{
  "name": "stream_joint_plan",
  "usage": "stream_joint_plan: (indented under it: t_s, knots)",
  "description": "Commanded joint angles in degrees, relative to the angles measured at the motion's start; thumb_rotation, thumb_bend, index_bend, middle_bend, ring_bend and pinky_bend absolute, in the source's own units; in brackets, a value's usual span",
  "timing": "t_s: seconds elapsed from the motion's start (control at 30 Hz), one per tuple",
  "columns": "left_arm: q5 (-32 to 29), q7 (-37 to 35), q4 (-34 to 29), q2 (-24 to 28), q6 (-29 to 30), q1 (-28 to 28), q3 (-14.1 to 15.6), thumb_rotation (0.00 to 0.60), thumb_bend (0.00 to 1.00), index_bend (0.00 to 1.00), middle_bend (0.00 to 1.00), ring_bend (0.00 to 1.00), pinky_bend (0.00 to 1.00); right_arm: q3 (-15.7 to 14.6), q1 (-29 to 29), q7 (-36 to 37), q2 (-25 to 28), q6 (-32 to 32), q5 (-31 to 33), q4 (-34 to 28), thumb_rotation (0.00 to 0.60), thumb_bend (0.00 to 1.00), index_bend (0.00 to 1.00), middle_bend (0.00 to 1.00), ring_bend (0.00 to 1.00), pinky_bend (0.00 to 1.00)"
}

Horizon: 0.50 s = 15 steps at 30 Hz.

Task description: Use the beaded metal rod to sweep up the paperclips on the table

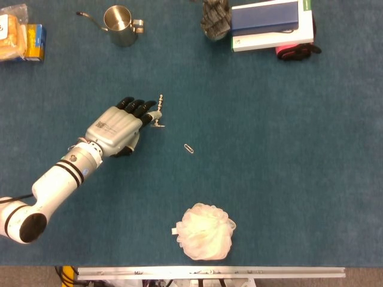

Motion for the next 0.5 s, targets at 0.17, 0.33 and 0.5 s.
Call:
stream_joint_plan:
  t_s: [0.17,0.33,0.5]
  knots:
    - [-0.8,2.2,0.4,-1.0,0.5,-0.7,1.2,0.600,0.80,0.09,0.00,0.00,0.00,0.0,-1.2,0.9,0.6,0.7,-0.2,0.0,0.600,0.00,0.12,0.04,0.00,0.06]
    - [-0.4,2.9,1.0,-1.9,1.3,-0.5,2.0,0.600,0.80,0.09,0.00,0.00,0.00,0.1,-2.3,1.4,1.2,1.5,-0.1,0.2,0.600,0.00,0.12,0.04,0.00,0.06]
    - [0.1,2.8,1.3,-2.5,1.4,-0.7,2.2,0.600,0.80,0.09,0.00,0.00,0.00,0.1,-3.1,1.7,1.5,1.7,0.5,0.5,0.600,0.00,0.12,0.03,0.00,0.06]
